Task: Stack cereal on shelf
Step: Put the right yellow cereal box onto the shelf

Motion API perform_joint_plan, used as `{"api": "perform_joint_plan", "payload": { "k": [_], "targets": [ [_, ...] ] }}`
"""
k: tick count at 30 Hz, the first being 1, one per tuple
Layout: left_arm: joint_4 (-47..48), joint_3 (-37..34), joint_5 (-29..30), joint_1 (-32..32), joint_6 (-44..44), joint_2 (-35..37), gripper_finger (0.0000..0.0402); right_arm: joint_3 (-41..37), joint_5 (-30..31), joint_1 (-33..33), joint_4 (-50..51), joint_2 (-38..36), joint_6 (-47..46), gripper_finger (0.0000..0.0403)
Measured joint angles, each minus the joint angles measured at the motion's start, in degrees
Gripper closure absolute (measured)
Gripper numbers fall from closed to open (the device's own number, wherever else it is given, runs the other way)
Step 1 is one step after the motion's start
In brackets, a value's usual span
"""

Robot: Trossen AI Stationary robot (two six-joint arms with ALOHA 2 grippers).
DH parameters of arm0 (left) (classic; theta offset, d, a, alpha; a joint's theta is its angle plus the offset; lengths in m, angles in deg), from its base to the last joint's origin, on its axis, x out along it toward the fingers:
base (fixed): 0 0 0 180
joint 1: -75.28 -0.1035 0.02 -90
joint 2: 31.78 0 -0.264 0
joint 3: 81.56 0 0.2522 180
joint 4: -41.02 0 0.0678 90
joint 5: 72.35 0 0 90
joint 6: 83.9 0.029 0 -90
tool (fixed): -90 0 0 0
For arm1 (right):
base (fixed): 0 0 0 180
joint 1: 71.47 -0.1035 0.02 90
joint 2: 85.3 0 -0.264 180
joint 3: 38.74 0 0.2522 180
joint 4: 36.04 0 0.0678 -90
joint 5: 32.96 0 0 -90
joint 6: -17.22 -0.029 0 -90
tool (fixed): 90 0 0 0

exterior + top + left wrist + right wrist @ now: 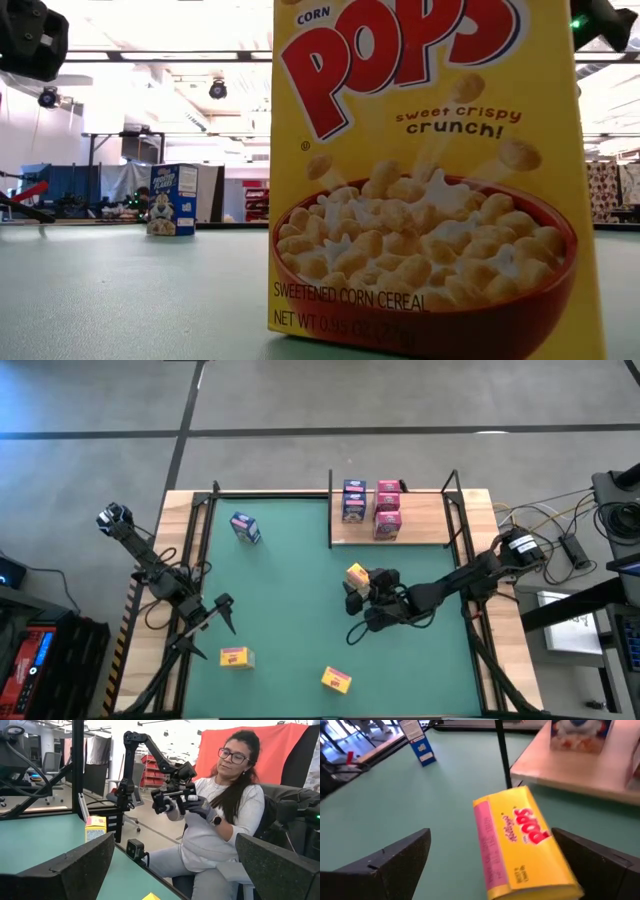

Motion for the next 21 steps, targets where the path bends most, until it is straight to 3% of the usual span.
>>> {"api": "perform_joint_plan", "payload": {
  "k": [4, 13, 21],
  "targets": [
    [0.0, 0.0, 0.0, 0.0, 0.0, 0.0, 0.0003, 2.1, -3.7, 0.0, 2.4, 0.0, -7.4, 0.0006],
    [0.0, 0.0, 0.0, 0.0, 0.0, 0.0, 0.0003, 11.9, -10.5, 0.0, 27.2, 0.2, -27.9, 0.0006],
    [0.0, 0.0, 0.0, 0.0, 0.0, 0.0, 0.0003, 17.6, -17.5, 0.0, 32.3, 0.2, -39.3, 0.0006]
  ]
}}
